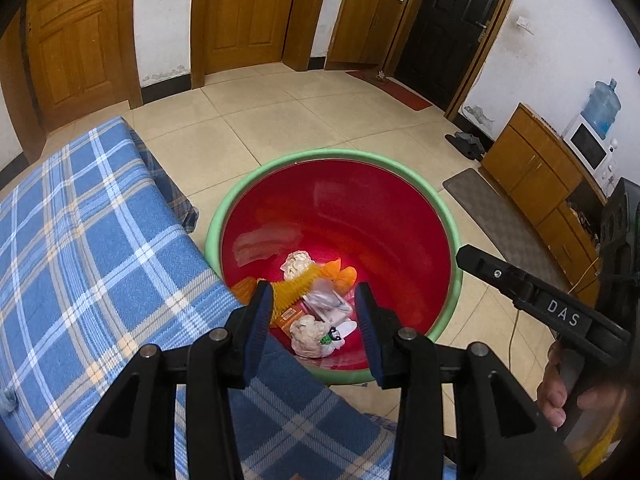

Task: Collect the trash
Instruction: 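Carry bag and toy over the red bin and open both tools to drop them, then move back over the table and grasp the orange-wrapped snack package with the left tool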

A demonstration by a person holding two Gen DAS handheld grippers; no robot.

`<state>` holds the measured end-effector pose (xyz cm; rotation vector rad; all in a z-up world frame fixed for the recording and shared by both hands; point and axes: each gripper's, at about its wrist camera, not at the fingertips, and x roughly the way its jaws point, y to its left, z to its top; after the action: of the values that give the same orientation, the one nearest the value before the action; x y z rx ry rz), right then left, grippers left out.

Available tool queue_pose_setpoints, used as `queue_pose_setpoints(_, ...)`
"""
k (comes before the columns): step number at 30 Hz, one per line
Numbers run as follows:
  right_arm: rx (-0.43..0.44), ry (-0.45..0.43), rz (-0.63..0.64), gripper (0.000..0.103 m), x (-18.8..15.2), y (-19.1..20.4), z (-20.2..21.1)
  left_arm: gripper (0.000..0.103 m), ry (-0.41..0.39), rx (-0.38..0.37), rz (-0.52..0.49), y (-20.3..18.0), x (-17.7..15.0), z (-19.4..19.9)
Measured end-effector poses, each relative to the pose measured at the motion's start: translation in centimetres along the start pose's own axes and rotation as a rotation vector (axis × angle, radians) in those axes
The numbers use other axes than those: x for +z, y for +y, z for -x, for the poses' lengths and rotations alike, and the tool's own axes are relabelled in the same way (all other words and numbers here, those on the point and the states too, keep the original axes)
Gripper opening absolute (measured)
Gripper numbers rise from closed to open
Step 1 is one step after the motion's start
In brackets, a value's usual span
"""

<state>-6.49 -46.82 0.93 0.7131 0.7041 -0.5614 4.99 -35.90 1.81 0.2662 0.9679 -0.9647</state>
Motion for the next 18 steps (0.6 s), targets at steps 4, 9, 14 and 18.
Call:
queue_pose_setpoints(4,0.002,-0.002,0.005,0.040,-0.1,0.3,0.1,0.042,-0.001,0.011,0.002,0.1,0.0,0.0)
queue_pose_setpoints(9,0.002,-0.003,0.008,0.044,-0.2,0.8,0.2,0.042,-0.012,0.018,0.018,0.7,0.0,0.5)
queue_pose_setpoints(14,0.003,-0.007,0.014,0.050,-0.2,1.3,0.5,0.042,-0.023,0.029,0.030,1.2,0.0,1.2)
queue_pose_setpoints(18,0.006,-0.011,0.020,0.057,-0.2,1.7,0.8,0.042,-0.033,0.036,0.039,1.4,-0.2,1.8)
